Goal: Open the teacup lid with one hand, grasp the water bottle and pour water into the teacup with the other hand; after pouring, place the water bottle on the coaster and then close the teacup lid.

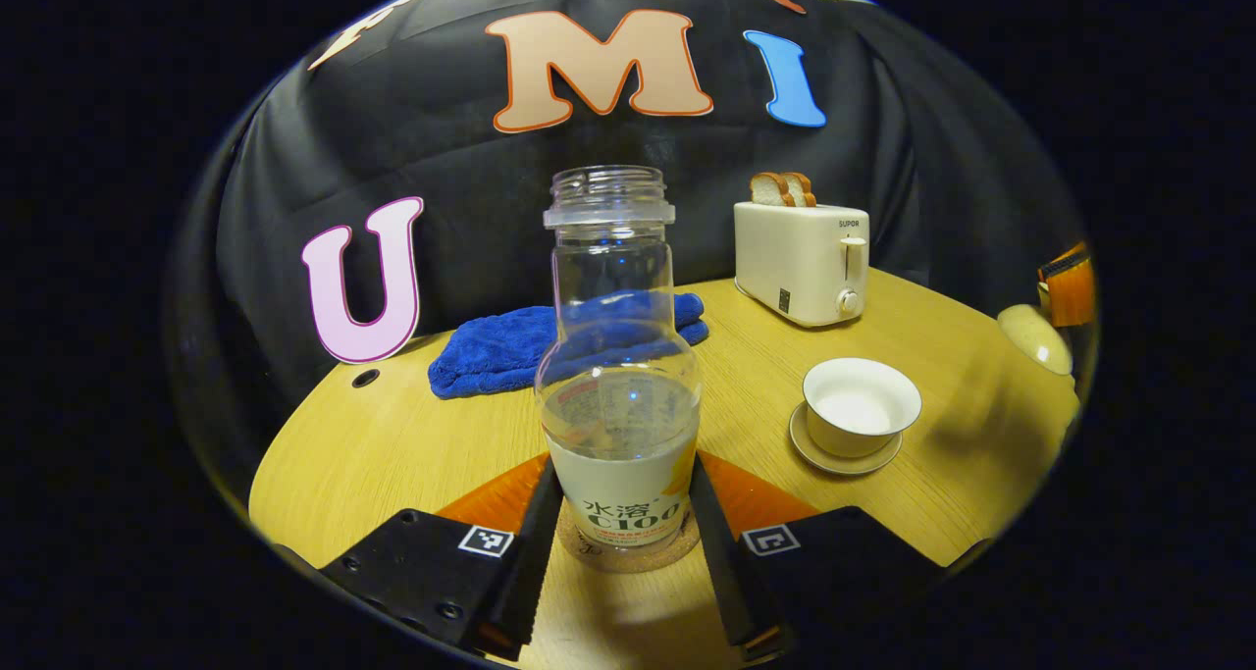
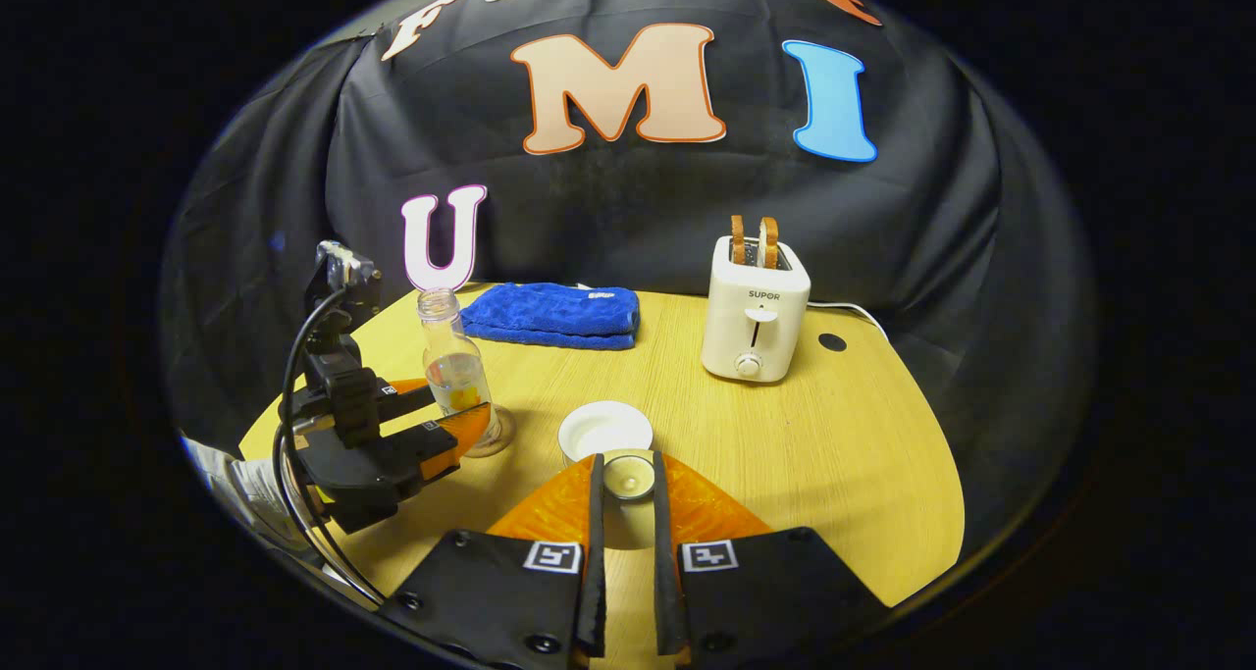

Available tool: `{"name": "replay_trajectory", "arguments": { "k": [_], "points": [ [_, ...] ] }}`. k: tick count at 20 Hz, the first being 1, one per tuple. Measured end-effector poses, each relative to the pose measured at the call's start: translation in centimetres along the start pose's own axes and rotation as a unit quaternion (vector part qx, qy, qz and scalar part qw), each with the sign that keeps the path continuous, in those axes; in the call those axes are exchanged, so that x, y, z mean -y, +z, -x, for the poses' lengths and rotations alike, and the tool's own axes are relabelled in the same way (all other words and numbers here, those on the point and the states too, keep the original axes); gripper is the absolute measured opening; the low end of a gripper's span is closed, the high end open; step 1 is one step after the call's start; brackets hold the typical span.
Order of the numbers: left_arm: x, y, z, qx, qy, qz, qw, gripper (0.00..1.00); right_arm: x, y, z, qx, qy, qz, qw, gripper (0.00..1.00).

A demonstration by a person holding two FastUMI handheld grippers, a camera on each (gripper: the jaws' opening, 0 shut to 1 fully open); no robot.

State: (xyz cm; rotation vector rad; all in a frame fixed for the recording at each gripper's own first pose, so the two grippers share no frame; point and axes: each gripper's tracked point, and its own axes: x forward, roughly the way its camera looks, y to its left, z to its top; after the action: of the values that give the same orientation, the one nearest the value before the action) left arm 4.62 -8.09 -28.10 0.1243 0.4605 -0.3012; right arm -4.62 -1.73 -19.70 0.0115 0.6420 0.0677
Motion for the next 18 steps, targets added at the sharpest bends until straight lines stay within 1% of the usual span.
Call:
{"name": "replay_trajectory", "arguments": {
  "k": [1, 4, 9, 10, 11, 12, 13, 14, 15, 18],
  "points": [
    [-0.3, -0.1, 0.6, 0.002, 0.001, 0.005, 1.0, 0.69, -0.2, 0.1, 0.0, -0.001, 0.001, 0.002, 1.0, 0.2],
    [-0.3, -0.3, 0.6, 0.003, 0.003, 0.015, 1.0, 0.72, -0.6, 0.3, -0.1, 0.001, 0.003, 0.003, 1.0, 0.21],
    [-0.3, -0.3, 1.3, -0.004, 0.003, 0.017, 1.0, 0.76, -0.6, 1.0, -0.5, 0.006, 0.006, -0.004, 1.0, 0.21],
    [-0.2, -0.1, 1.4, -0.001, 0.001, 0.015, 1.0, 0.82, -0.6, 1.0, -0.6, 0.007, 0.007, -0.006, 1.0, 0.21],
    [-0.2, 0.0, 1.6, 0.0, 0.002, 0.011, 1.0, 0.86, -0.6, 1.2, -0.7, 0.009, 0.009, -0.007, 1.0, 0.23],
    [-0.2, 0.0, 1.8, 0.001, 0.001, 0.006, 1.0, 0.95, -0.6, 1.2, -0.8, 0.011, 0.01, -0.009, 1.0, 0.21],
    [-0.1, 0.2, 2.2, 0.002, 0.002, 0.003, 1.0, 0.98, -0.6, 1.4, -1.0, 0.012, 0.012, -0.011, 1.0, 0.21],
    [-0.1, 0.4, 2.5, 0.005, 0.003, -0.001, 1.0, 0.98, -0.8, 1.5, -1.2, 0.013, 0.014, -0.012, 1.0, 0.23],
    [-0.1, 0.6, 2.8, 0.007, 0.004, -0.002, 1.0, 0.98, -0.9, 1.7, -1.6, 0.016, 0.017, -0.014, 1.0, 0.21],
    [0.1, 0.9, 4.3, 0.007, 0.005, 0.007, 1.0, 0.97, -1.2, 2.2, -2.9, 0.023, 0.027, -0.018, 0.999, 0.21]
  ]
}}
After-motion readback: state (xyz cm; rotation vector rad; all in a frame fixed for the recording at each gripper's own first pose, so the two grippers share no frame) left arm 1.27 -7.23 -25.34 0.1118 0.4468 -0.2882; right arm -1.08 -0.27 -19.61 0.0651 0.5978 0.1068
